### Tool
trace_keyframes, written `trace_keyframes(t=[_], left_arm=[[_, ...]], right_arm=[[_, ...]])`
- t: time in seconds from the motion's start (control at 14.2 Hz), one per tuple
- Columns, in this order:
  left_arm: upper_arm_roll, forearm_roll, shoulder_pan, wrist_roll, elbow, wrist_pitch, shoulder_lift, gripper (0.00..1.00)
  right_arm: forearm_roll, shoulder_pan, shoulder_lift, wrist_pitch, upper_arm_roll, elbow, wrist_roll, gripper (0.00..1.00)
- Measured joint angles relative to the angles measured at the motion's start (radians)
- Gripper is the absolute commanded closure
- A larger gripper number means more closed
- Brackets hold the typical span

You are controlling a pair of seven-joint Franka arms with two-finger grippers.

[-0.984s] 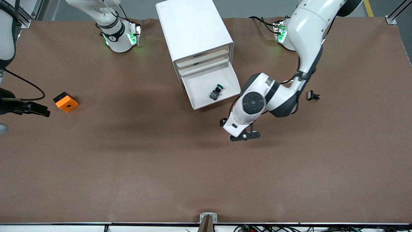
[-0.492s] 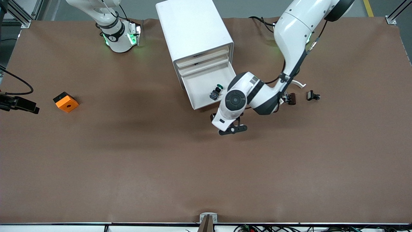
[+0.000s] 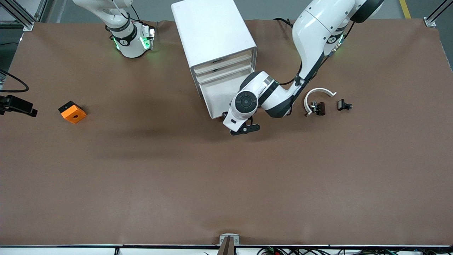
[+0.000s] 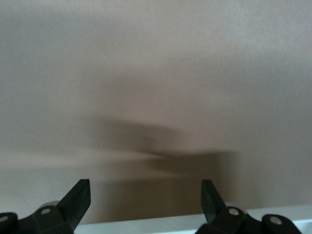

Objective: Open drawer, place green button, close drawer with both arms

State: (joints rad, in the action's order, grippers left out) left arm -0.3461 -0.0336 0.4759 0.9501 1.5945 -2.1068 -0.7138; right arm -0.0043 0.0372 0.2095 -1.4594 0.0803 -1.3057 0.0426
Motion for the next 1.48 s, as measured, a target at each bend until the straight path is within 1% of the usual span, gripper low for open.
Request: trace_keyframes(t=[0.35, 0.63, 0.77, 1.05, 1.19, 1.34, 1.48], left_arm=[[-0.07, -0.036, -0.005, 0.007, 0.034, 0.009, 0.009, 0.0], [-0.102, -0.105, -0.005, 0.008, 0.053, 0.009, 0.013, 0.0], [-0.113, -0.126, -0.006, 0.008, 0.058, 0.009, 0.014, 0.0], [-0.135, -0.136, -0.005, 0.008, 0.077, 0.011, 0.014, 0.0], [-0.143, -0.138, -0.003, 0.008, 0.088, 0.011, 0.014, 0.0], [-0.145, -0.153, -0.001, 0.008, 0.094, 0.011, 0.014, 0.0], [-0.145, -0.163, -0.001, 0.008, 0.096, 0.011, 0.014, 0.0]], right_arm=[[0.001, 0.0, -0.003, 0.0, -0.002, 0.001, 0.001, 0.0], [0.004, 0.0, -0.045, 0.023, -0.004, -0.01, 0.003, 0.0], [0.004, 0.0, -0.09, 0.008, -0.004, -0.062, 0.004, 0.0], [0.004, 0.0, -0.219, -0.039, -0.004, -0.218, 0.008, 0.0], [0.004, -0.002, -0.279, -0.049, -0.004, -0.272, 0.019, 0.0], [0.004, -0.003, -0.306, -0.056, 0.001, -0.303, 0.035, 0.0], [0.004, -0.003, -0.311, -0.059, 0.004, -0.315, 0.05, 0.0]])
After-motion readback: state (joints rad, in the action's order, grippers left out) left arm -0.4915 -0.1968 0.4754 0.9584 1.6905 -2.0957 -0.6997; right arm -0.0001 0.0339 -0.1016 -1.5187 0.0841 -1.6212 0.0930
